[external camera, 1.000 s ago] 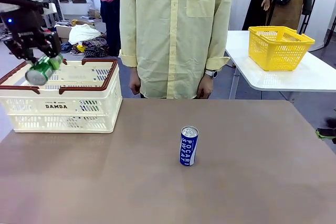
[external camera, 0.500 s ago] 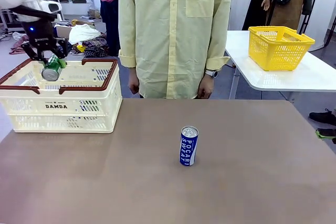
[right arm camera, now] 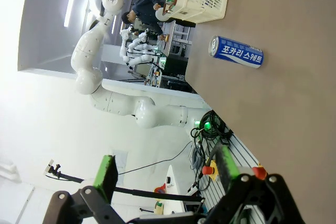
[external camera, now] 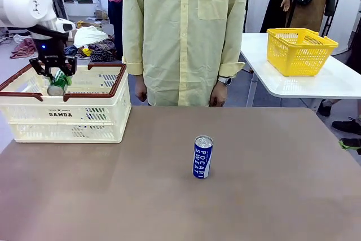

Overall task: Place the drinks into the Shopping basket.
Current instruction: Pick up one drink and place it into the Shopping basket.

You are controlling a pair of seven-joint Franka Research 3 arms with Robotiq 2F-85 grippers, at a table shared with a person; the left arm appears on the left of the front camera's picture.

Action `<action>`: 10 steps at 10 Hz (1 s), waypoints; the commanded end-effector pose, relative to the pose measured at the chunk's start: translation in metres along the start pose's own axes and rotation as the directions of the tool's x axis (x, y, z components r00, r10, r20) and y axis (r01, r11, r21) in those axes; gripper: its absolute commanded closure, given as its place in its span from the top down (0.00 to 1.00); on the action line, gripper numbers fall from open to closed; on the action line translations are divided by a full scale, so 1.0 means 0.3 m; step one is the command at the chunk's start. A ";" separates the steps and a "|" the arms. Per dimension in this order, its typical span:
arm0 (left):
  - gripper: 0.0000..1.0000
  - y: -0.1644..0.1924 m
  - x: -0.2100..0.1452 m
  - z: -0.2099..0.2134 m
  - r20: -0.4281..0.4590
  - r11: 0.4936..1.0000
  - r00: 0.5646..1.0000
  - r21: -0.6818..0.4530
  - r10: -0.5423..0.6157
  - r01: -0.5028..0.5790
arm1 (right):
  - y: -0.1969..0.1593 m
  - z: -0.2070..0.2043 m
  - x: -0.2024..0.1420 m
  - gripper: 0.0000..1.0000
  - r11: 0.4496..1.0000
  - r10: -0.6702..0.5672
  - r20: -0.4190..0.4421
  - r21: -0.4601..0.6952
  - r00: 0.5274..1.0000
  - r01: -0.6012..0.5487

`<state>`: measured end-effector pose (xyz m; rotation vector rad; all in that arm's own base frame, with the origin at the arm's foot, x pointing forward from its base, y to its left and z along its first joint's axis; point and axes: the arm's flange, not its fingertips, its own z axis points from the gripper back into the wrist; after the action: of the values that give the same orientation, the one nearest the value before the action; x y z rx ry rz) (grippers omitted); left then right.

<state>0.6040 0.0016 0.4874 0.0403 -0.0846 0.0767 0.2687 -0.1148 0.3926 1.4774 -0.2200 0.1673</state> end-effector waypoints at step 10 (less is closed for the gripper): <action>0.00 -0.005 -0.026 -0.258 -0.067 0.983 0.980 -0.013 -0.186 0.185 | 0.012 0.001 -0.001 1.00 1.000 -0.011 -0.005 0.006 1.000 0.011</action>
<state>0.6032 0.0006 0.4049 0.0518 0.0057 -0.0929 0.2687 -0.1148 0.3926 1.4774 -0.2200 0.1673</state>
